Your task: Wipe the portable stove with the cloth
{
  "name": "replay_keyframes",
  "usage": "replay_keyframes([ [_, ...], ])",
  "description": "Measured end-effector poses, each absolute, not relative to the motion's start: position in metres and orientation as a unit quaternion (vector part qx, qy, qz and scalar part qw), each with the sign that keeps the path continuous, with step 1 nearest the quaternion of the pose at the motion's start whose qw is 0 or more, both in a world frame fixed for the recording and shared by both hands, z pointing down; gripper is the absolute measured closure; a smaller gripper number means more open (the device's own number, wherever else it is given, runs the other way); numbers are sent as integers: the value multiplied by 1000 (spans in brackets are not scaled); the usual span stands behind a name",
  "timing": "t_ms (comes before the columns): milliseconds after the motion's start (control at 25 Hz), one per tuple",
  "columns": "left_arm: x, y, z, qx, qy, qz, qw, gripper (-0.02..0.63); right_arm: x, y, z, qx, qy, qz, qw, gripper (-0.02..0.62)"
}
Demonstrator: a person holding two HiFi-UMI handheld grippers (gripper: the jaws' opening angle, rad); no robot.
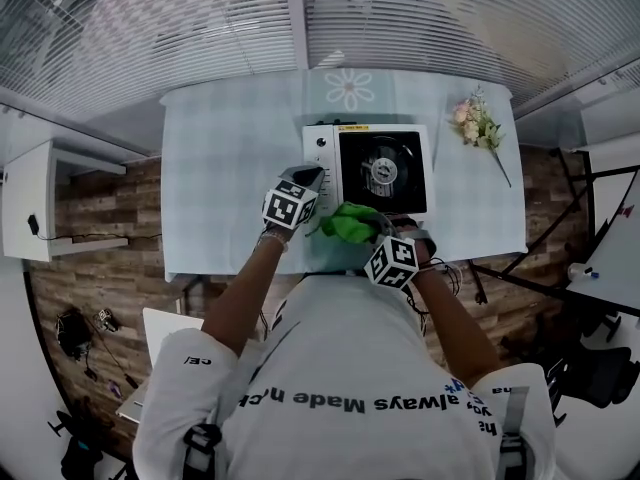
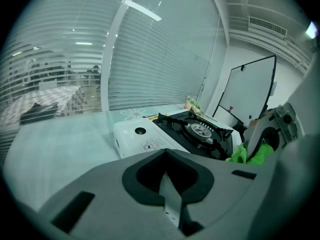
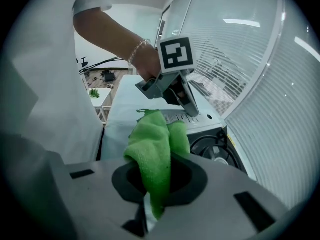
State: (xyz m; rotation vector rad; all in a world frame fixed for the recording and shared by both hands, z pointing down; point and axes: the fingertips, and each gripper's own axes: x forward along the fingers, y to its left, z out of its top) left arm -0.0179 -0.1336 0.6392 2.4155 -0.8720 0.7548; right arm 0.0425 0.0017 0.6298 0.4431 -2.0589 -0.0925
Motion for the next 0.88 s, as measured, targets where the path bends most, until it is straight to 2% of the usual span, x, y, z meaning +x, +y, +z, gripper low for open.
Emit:
replay_keyframes([
  [880,-17,-133,640,867,-338,301,210,595,127,-21,638,247,-829,24,501,569],
])
